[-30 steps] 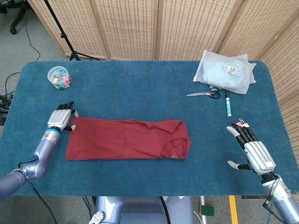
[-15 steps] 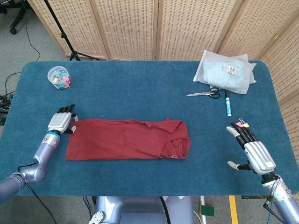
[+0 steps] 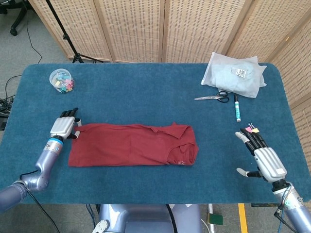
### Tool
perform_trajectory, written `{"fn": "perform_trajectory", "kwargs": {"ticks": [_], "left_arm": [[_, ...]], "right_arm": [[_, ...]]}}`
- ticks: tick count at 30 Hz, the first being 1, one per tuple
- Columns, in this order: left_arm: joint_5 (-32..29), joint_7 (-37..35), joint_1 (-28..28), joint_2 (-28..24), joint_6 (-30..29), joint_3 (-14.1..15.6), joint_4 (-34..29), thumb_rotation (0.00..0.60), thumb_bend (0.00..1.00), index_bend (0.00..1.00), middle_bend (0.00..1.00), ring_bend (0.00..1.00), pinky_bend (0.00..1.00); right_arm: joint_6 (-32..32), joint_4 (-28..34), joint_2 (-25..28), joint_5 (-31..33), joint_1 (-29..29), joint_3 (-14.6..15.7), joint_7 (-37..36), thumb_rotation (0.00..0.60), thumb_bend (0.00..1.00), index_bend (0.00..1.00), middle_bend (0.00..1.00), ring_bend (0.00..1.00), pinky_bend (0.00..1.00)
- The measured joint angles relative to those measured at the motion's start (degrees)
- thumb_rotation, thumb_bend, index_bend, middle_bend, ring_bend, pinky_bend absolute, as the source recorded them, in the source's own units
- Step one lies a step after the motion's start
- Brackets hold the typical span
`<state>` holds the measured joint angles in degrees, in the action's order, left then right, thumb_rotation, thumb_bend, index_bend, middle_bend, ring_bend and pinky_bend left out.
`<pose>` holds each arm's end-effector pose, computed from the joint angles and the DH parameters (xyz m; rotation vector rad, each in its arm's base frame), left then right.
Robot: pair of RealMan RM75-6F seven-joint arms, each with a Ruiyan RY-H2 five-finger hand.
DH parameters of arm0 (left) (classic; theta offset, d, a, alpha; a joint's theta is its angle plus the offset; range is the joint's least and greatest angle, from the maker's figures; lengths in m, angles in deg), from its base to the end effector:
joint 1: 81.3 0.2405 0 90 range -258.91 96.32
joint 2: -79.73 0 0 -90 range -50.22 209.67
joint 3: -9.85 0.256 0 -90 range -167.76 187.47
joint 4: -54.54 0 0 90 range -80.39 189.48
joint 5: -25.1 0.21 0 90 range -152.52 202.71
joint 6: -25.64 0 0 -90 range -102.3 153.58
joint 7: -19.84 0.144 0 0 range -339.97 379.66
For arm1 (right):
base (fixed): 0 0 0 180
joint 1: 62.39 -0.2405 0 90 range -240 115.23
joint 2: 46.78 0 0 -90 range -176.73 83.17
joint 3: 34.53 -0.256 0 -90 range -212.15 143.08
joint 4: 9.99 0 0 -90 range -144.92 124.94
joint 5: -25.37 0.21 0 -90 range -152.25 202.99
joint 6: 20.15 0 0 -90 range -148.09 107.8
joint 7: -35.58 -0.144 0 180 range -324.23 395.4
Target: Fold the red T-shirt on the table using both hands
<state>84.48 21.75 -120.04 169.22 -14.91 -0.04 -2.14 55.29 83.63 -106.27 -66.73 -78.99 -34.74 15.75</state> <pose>-0.2936 0.3903 0.0214 -1.5865 -1.1764 -0.6340 -0.2734 -0.2278 0.1490 1.6115 -1.1333 1.1310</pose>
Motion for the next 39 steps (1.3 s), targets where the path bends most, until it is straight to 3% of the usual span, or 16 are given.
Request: {"fn": "perform_trajectory", "kwargs": {"ticks": [12,20,31,39], "left_arm": [[0.73,0.82,0.31,-1.63,-0.82,-0.07,1.35,0.6,0.59,0.72,0.0,0.0,0.0],[0.39,0.75,0.33,-3.17,1.71,0.13,6.13,0.6,0.59,0.73,0.0,0.0,0.0],[-0.51,0.74,-0.01,-5.11,9.3,0.95,18.77,0.6,0.59,0.73,0.0,0.0,0.0],[1.85,-5.38,0.04,-3.75,14.7,1.31,30.09,0.6,0.59,0.73,0.0,0.0,0.0]], "right_arm": [[-0.08,0.13,0.06,-0.22,0.09,-0.02,0.14,0.6,0.0,0.0,0.0,0.0,0.0],[-0.18,0.24,0.06,-0.26,0.14,-0.02,0.34,0.6,0.0,0.0,0.0,0.0,0.0],[-0.63,0.41,-0.21,-0.18,0.02,-0.07,1.23,0.6,0.0,0.0,0.0,0.0,0.0],[-0.95,0.44,-0.49,-0.06,-0.04,-0.07,1.87,0.6,0.0,0.0,0.0,0.0,0.0]]}}
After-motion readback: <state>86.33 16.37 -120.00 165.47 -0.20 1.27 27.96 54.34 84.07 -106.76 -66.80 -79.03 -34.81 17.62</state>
